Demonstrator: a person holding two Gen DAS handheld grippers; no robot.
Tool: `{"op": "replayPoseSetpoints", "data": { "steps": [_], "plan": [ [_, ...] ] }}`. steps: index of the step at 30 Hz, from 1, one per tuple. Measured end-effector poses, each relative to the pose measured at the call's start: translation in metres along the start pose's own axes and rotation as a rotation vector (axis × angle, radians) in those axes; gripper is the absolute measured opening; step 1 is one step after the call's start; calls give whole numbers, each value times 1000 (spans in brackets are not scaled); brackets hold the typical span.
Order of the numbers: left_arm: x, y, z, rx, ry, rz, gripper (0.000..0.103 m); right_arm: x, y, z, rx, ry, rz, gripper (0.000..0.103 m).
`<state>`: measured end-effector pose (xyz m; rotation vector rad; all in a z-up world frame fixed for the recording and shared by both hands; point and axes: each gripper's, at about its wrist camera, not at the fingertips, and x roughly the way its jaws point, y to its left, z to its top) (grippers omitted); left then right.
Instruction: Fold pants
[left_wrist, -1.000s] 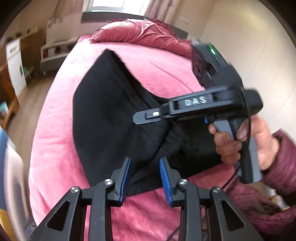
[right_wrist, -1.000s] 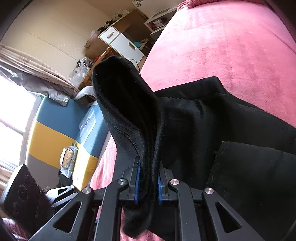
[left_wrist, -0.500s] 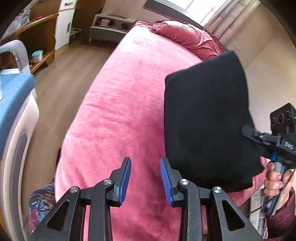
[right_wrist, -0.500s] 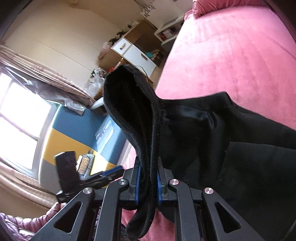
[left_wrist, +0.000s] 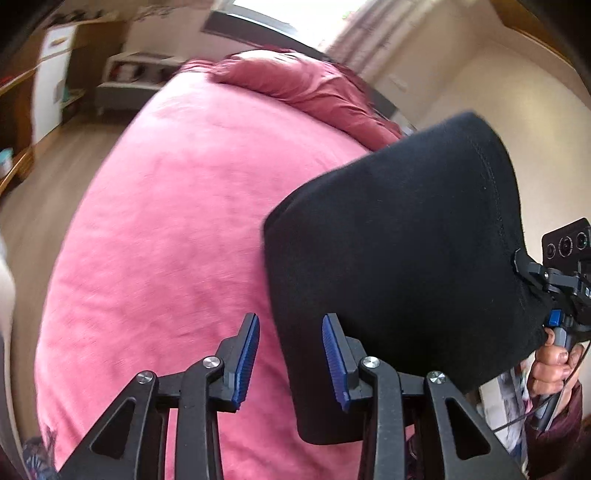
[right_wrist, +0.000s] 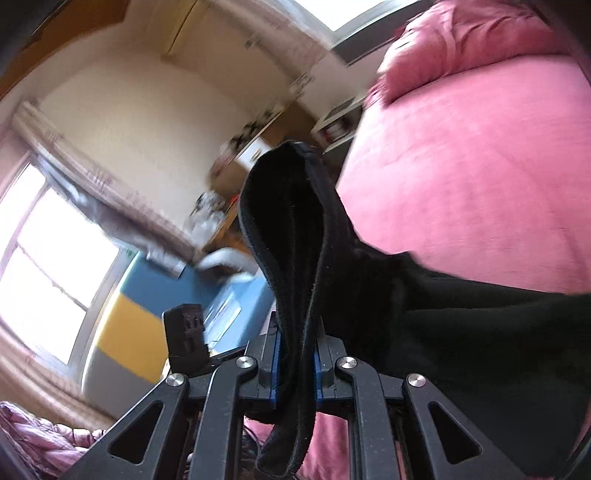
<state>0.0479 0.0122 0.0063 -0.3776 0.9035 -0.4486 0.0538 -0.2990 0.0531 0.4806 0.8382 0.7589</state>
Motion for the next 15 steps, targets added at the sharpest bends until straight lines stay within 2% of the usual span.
{"op": "replayPoseSetpoints", "data": {
  "steps": [3,6,12,15],
  "plan": [
    [18,-18,0,57,34,-28,36,-29,-23,-9,60,-45,-69,13],
    [39,-37,-6,108,91,-63,36,-52,-69,-29,176,-73,-151,13],
    [68,-65,-22,189,182,-88,36,-63,-133,-59,328,-77,-247,13],
    [78,-70,-30,198,224,-103,36,-67,-160,-69,380,-72,-279,13]
  ]
}}
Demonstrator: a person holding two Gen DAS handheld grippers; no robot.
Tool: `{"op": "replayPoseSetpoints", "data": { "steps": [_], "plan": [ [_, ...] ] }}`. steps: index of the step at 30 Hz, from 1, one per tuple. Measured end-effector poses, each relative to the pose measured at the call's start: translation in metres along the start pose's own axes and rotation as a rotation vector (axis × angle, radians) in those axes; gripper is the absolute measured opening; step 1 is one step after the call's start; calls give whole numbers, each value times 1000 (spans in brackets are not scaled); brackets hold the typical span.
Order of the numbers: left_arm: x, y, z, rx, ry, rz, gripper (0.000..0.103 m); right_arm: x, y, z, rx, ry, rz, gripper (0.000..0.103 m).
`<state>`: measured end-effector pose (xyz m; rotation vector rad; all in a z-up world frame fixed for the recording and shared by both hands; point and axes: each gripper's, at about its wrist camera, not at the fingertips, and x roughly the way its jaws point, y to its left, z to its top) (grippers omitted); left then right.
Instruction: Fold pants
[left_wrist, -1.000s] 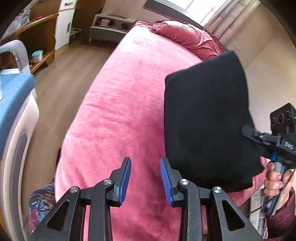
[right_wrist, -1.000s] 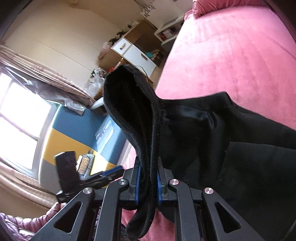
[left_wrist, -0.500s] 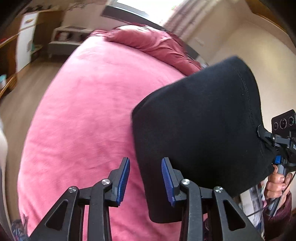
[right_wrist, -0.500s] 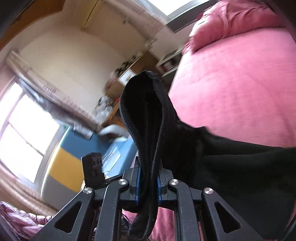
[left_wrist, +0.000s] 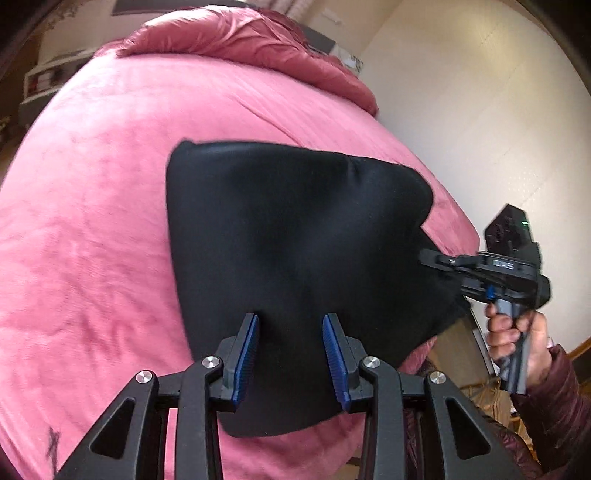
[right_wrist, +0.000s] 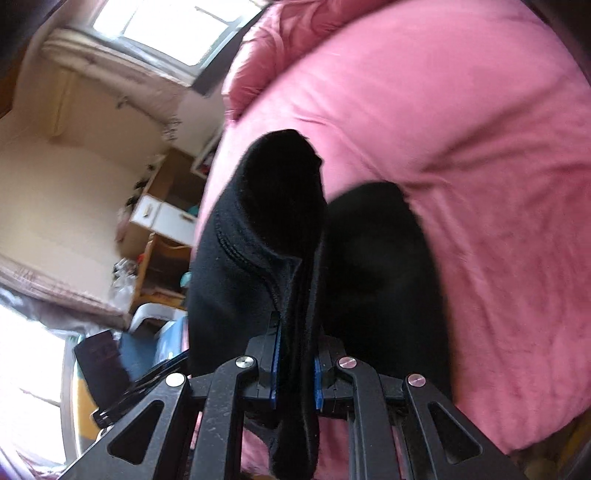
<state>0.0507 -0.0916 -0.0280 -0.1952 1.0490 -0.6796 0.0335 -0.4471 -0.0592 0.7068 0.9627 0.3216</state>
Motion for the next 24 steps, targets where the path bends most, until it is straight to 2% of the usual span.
{"op": "replayPoseSetpoints", "data": {
  "steps": [3,5,10,15,20,23,24],
  "plan": [
    [11,-6,-3,36,19,17,36,10,-24,-3,44,7,-28,14],
    [15,-8,-2,53,23,33,36,11,-35,-2,67,2,-15,15],
    [10,-10,1,39,27,13,38,-19,-27,-5,62,-72,-59,29],
    [7,-8,-1,36,13,9,38,-52,-3,-24,39,-58,22,29],
    [-5,-6,-6,32,-1,3,38,-35,5,-43,74,8,-31,29],
    [-10,-6,-8,45,-3,6,39,-19,-2,-45,136,-3,-55,29],
    [-13,-5,-9,46,-4,7,39,-17,-4,-45,145,-9,-64,23]
  ]
}}
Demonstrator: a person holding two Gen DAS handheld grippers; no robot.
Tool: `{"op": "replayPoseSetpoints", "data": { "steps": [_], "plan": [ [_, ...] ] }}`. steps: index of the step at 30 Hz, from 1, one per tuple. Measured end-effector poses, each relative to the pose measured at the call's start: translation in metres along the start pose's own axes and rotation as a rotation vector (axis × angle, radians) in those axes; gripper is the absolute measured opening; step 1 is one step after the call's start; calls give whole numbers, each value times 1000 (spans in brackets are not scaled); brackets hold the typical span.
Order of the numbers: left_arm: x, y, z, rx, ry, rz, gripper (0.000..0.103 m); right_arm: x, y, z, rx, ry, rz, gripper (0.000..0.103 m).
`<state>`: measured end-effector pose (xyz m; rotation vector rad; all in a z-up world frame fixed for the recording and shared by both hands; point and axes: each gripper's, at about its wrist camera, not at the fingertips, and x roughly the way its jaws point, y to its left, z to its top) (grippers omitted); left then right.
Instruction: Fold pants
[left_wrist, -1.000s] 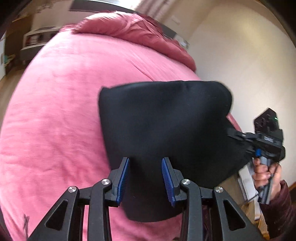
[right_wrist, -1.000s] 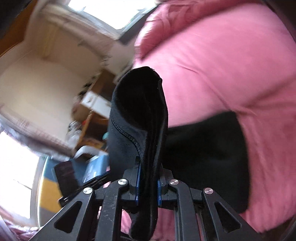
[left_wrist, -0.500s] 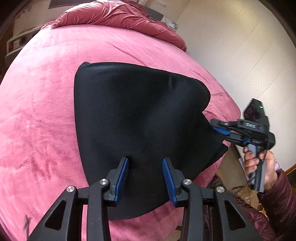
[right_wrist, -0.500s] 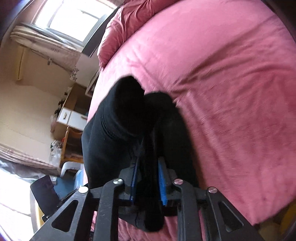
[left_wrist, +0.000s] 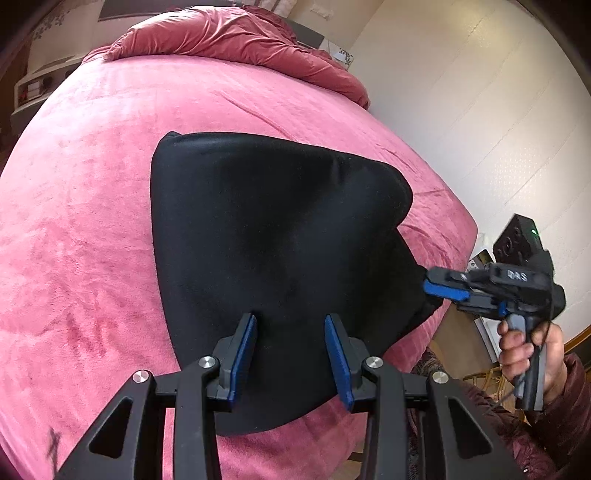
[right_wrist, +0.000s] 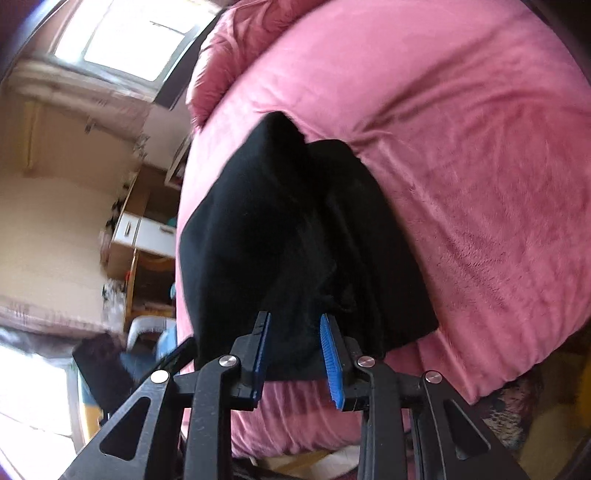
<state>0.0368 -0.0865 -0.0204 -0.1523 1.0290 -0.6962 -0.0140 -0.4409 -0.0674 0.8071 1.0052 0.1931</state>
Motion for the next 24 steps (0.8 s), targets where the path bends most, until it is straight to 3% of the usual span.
{"op": "replayPoseSetpoints", "data": {
  "steps": [1,2,9,12,16,17,19,22,23,24],
  "plan": [
    [-2,0,0,1,-2,1,39,2,0,2,-8,-21,-29,15],
    [-4,-1,0,3,-3,1,39,2,2,3,-27,-30,-56,0],
    [-10,-5,-5,23,-6,0,39,-26,22,-10,-128,-56,-98,0],
    [-11,-5,-6,17,-7,-2,39,-30,17,-14,-108,-27,-51,1],
    [-11,-5,-6,20,-7,6,39,-18,9,-11,-54,-20,-37,7],
    [-10,-6,-6,20,-7,8,39,-12,6,-9,-35,-19,-44,16],
    [-10,-7,-6,22,-8,17,39,-3,1,-5,-4,-21,-33,21],
    [-8,-9,-6,30,-8,31,39,5,-2,2,32,-42,-20,20],
    [-8,-9,-6,30,-7,32,39,6,-2,4,27,-51,-29,17],
    [-7,-10,-6,30,-5,33,39,6,0,5,16,-60,-48,6]
  ]
}}
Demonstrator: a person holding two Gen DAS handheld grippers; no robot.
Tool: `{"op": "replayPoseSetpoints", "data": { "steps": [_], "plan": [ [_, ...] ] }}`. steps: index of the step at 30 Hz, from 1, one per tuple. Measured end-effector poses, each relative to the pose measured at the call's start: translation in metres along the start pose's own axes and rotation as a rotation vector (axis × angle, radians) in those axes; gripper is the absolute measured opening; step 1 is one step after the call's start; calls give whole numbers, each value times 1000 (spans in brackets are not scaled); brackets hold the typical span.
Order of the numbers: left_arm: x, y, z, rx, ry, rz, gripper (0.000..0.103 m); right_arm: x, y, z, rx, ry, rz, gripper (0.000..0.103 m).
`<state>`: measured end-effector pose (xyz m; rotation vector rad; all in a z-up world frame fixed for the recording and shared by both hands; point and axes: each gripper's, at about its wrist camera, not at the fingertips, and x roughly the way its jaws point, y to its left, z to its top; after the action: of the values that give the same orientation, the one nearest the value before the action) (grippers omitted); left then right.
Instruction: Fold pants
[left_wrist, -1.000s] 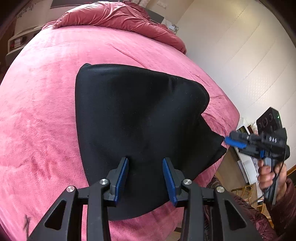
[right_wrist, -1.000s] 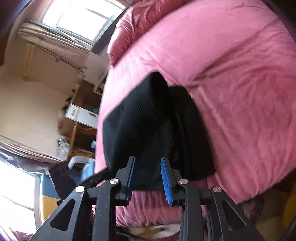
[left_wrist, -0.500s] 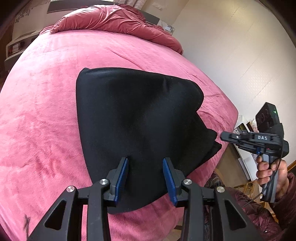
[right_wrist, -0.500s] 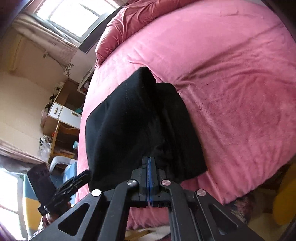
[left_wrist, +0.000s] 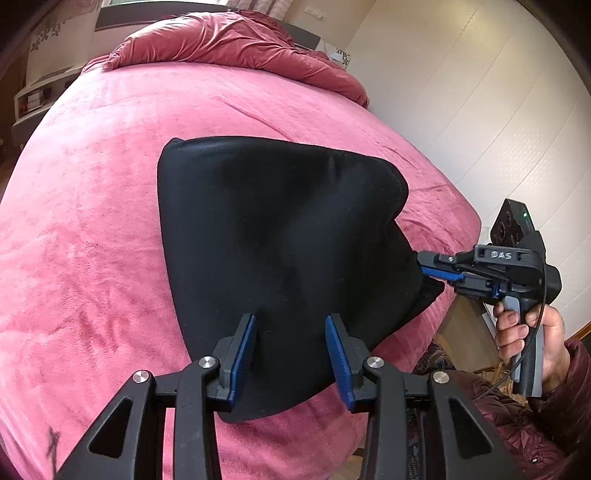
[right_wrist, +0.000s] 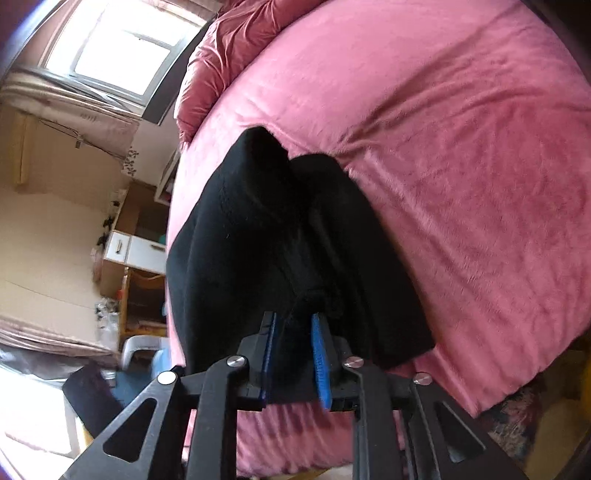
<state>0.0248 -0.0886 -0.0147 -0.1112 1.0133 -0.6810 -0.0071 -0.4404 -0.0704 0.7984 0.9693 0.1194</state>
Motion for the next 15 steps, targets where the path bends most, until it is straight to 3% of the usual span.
{"op": "replayPoseSetpoints", "data": {
  "steps": [2,9,11,14,15],
  "plan": [
    [1,-1,0,4,1,3,39,-2,4,0,-23,-16,-25,0],
    [0,0,-2,1,-1,-5,39,-38,15,-15,-109,-19,-43,0],
    [1,1,-1,-1,1,-4,39,-40,10,-16,-86,-4,-14,1],
    [0,0,-1,4,-7,5,39,-38,4,-9,-62,-31,-33,9],
    [1,0,-1,6,-6,8,39,-34,1,-6,-42,-32,-25,27]
  ]
}}
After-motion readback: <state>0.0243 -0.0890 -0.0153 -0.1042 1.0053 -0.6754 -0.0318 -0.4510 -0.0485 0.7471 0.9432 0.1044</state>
